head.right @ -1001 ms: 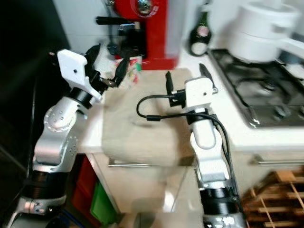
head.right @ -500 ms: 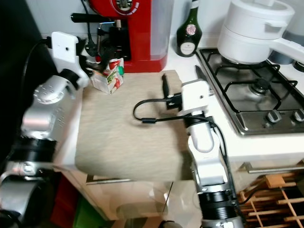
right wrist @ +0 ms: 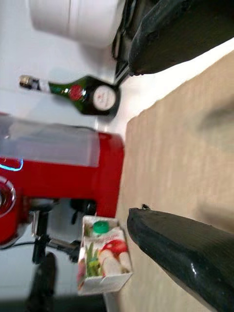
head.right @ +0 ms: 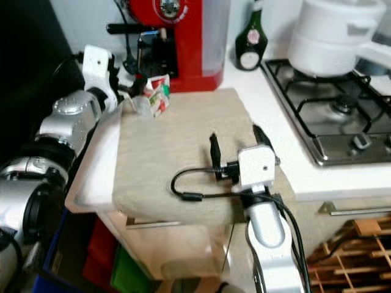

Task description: Restocking fridge

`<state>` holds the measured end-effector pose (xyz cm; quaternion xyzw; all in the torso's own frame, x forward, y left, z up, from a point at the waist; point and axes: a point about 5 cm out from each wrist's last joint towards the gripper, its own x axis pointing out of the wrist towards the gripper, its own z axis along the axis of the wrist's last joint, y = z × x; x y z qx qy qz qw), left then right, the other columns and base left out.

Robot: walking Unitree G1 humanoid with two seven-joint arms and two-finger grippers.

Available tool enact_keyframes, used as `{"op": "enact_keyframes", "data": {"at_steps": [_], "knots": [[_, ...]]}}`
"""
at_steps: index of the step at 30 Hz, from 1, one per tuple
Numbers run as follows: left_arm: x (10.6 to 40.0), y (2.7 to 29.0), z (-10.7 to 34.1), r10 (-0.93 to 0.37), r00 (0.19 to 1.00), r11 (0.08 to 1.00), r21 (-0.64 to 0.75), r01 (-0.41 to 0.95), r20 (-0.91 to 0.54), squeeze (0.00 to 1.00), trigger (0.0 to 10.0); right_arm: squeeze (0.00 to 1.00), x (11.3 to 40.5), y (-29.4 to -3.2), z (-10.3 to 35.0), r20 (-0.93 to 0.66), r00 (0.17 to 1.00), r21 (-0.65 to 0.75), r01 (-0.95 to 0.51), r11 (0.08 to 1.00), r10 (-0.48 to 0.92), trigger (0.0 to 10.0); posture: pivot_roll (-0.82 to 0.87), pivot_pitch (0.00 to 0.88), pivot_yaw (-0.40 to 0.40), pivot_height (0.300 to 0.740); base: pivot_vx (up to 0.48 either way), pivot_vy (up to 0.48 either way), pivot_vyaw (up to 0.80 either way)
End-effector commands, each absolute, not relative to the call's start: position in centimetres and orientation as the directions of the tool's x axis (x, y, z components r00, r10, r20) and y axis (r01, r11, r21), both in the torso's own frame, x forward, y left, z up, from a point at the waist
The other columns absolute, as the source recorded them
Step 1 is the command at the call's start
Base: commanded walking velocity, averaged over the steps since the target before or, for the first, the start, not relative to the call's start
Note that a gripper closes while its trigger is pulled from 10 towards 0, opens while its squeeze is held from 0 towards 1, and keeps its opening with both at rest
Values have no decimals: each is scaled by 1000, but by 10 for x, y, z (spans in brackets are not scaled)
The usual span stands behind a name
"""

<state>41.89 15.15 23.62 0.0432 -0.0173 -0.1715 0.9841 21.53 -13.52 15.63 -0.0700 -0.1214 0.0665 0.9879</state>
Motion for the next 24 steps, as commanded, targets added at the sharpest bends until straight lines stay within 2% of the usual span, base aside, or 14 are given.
{"op": "enact_keyframes", "data": {"at_steps": [1, 6, 7, 12, 24], "knots": [[421, 159, 247, -299, 953, 950, 111, 293, 41, 0, 10000, 0, 211, -135, 161, 229, 963, -160, -107, 981, 143, 10000, -212, 31, 118, 740, 0, 0, 0], [423, 163, 251, -270, 962, 959, 104, 264, 45, 0, 10000, 0, 200, -137, 161, 198, 971, -159, -102, 982, 133, 10000, -221, 58, 109, 740, 0, 0, 0], [423, 166, 249, -254, 967, 966, 61, 252, 26, 0, 10000, 0, 197, -137, 161, 186, 974, -160, -103, 982, 132, 10000, -226, 69, 104, 740, 0, 0, 0], [422, 178, 242, -202, 979, 979, 15, 202, -3, 0, 10000, 0, 190, -142, 162, 148, 980, -171, -105, 980, 131, 10000, -246, 84, 87, 740, 0, 0, 0], [417, 192, 228, -206, 978, 979, 4, 206, -24, 0, 10000, 0, 191, -146, 161, 97, 985, -183, -126, 975, 145, 10000, -225, 77, 31, 740, 0, 0, 0]]}}
